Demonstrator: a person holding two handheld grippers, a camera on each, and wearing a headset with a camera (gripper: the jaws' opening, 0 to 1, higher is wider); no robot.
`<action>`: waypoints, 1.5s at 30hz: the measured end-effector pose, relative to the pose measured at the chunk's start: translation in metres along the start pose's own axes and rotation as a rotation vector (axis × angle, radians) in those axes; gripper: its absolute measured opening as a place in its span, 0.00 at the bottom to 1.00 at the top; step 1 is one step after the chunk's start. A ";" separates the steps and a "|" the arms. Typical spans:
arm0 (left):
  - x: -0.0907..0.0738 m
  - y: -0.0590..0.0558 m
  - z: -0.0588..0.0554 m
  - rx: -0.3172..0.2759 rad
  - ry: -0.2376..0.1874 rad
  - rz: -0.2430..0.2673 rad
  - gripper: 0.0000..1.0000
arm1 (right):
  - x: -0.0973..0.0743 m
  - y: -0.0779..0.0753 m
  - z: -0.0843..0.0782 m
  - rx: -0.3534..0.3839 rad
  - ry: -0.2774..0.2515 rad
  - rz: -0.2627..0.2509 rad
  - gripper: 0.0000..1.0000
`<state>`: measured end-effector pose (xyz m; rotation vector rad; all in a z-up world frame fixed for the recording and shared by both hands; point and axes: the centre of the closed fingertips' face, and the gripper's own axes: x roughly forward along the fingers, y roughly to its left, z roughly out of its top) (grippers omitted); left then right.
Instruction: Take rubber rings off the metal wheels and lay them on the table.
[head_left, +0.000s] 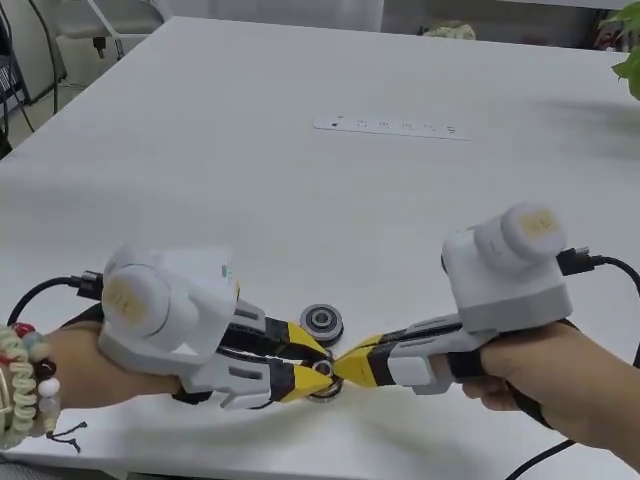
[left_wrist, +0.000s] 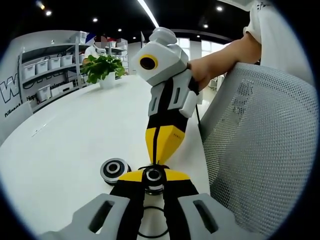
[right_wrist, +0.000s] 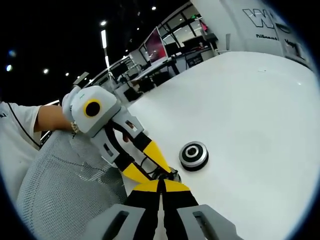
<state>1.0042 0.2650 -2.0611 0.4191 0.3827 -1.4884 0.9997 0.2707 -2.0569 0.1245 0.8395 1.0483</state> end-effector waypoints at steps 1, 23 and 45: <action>0.000 0.000 0.000 0.000 0.001 0.000 0.08 | 0.000 0.003 0.004 0.016 -0.021 0.024 0.00; 0.001 -0.001 0.001 0.008 0.035 -0.007 0.08 | -0.002 -0.010 -0.001 0.012 0.004 -0.050 0.00; -0.027 -0.009 0.044 -0.019 -0.055 -0.053 0.43 | -0.004 -0.013 0.000 0.034 -0.010 -0.057 0.00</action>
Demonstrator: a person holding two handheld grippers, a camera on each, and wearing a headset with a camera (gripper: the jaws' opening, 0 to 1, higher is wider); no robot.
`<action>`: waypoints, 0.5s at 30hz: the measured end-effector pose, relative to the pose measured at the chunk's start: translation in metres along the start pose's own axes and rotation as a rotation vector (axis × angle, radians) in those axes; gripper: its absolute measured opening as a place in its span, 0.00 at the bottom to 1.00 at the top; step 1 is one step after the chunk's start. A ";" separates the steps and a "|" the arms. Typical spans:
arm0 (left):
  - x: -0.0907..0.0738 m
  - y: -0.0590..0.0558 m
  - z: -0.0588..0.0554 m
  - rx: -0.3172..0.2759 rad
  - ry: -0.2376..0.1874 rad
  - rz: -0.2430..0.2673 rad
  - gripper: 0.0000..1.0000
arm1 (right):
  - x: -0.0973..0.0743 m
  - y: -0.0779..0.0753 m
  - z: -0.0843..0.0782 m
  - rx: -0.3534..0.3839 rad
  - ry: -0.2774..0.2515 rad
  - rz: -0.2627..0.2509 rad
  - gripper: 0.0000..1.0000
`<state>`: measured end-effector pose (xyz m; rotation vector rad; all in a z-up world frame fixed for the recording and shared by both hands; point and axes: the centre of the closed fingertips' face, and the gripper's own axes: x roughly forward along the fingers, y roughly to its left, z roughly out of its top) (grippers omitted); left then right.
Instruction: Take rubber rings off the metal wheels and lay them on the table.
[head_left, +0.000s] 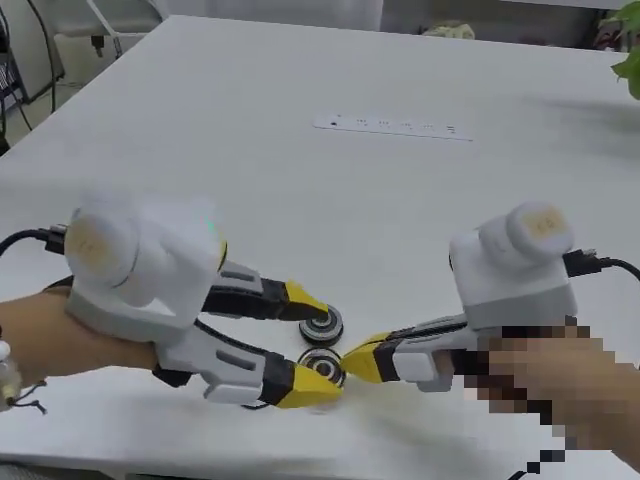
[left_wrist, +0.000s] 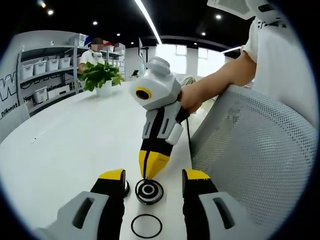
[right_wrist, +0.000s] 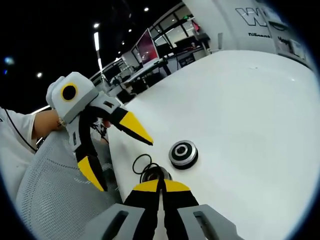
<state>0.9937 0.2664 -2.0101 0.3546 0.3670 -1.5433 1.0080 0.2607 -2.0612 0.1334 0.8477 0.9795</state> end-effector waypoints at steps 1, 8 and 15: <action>-0.002 -0.001 0.001 0.008 0.005 -0.005 0.44 | 0.000 0.000 0.000 0.001 -0.001 0.000 0.00; -0.017 -0.012 0.014 0.060 0.021 -0.027 0.60 | -0.004 -0.003 0.003 0.001 -0.016 -0.011 0.00; -0.041 -0.014 0.014 0.059 0.052 -0.001 0.68 | -0.008 -0.005 0.008 0.008 -0.041 -0.017 0.00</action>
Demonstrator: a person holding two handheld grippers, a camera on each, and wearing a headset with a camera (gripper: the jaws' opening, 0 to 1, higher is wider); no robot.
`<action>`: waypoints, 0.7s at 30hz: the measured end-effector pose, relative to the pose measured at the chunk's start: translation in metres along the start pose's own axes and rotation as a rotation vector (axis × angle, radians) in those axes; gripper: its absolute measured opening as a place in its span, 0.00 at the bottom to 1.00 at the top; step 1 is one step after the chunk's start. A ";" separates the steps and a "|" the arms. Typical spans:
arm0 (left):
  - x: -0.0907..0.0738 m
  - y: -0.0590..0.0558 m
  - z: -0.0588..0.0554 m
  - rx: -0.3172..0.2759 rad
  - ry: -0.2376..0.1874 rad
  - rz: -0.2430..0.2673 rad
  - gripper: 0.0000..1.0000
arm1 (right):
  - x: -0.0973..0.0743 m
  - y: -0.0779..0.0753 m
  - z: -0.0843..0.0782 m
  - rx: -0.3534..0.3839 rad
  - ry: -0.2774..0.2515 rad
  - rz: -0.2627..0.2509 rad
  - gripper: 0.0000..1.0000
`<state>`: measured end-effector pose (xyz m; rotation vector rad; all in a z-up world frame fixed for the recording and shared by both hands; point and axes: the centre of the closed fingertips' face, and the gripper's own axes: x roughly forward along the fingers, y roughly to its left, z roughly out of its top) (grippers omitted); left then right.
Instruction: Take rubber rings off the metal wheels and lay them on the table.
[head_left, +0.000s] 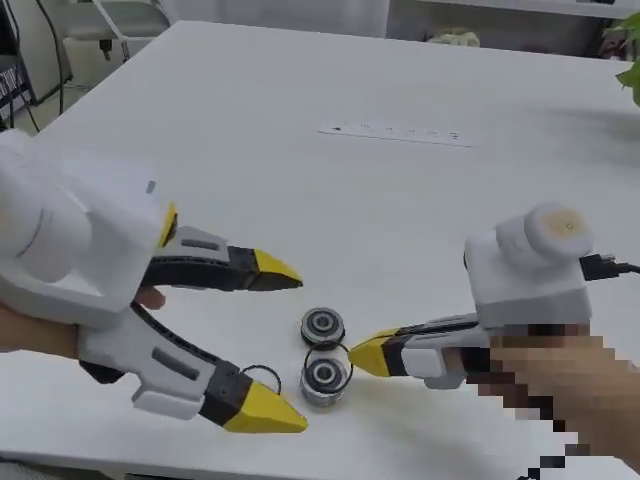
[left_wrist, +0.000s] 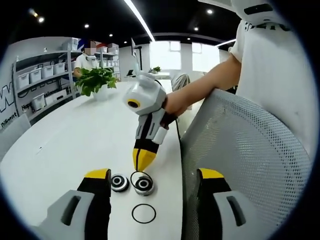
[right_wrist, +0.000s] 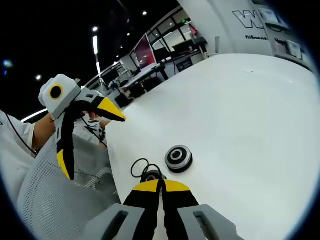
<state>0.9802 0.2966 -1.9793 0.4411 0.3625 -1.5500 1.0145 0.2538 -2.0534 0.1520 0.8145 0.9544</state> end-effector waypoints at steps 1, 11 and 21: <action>-0.004 0.000 0.000 0.003 0.006 0.007 0.71 | 0.000 0.000 0.001 0.003 -0.004 -0.001 0.00; -0.047 0.009 -0.003 -0.046 -0.002 0.125 0.87 | -0.003 -0.002 0.004 0.001 -0.017 -0.012 0.00; -0.079 0.003 -0.014 -0.093 0.004 0.217 0.89 | -0.005 -0.003 0.006 0.008 -0.030 -0.017 0.00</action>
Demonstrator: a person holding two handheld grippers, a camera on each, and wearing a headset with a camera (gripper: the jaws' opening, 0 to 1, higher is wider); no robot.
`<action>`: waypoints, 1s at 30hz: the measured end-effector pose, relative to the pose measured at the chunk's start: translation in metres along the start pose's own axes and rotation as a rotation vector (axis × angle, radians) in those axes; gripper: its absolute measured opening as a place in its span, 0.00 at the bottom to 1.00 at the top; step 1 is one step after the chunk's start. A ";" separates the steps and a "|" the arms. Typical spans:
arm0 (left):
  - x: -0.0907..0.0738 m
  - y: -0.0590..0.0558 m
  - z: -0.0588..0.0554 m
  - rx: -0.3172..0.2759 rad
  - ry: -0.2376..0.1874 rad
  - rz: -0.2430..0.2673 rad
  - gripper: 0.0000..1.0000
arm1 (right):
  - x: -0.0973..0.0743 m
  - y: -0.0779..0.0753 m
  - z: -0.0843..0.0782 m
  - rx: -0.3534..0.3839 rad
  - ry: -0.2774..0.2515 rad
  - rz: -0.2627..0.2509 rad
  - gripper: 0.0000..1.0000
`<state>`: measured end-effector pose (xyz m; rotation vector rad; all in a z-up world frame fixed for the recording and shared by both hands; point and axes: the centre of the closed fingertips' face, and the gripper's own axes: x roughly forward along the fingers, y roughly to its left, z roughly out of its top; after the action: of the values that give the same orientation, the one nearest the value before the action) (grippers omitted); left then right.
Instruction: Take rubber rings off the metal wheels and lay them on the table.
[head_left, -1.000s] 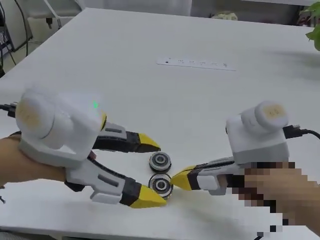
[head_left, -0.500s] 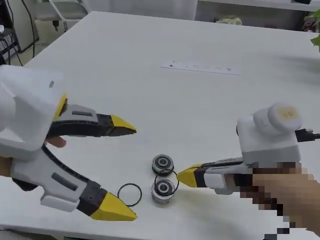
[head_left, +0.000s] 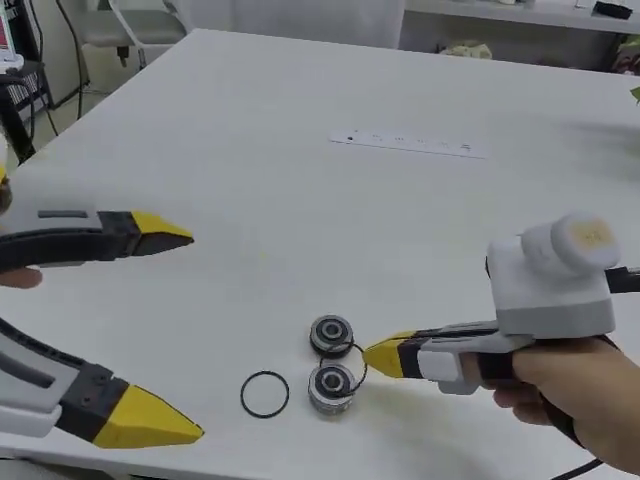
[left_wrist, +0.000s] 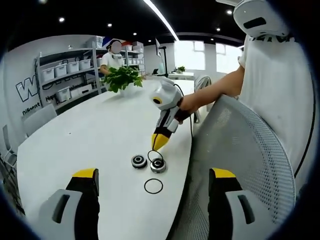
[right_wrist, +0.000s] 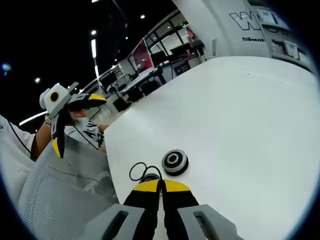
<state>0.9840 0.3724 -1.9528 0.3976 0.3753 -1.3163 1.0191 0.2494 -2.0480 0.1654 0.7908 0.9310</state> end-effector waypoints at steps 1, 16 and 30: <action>-0.002 0.000 -0.001 -0.008 0.000 0.008 0.89 | 0.000 0.000 0.001 0.001 -0.003 -0.001 0.00; -0.023 -0.007 -0.023 -0.104 -0.024 0.116 0.89 | -0.005 -0.002 0.009 0.014 -0.043 -0.012 0.00; -0.022 -0.005 -0.033 -0.167 -0.051 0.159 0.95 | -0.010 0.002 0.022 0.019 -0.094 -0.009 0.00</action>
<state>0.9730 0.4054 -1.9713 0.2477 0.3999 -1.1288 1.0292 0.2471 -2.0261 0.2206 0.7128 0.9013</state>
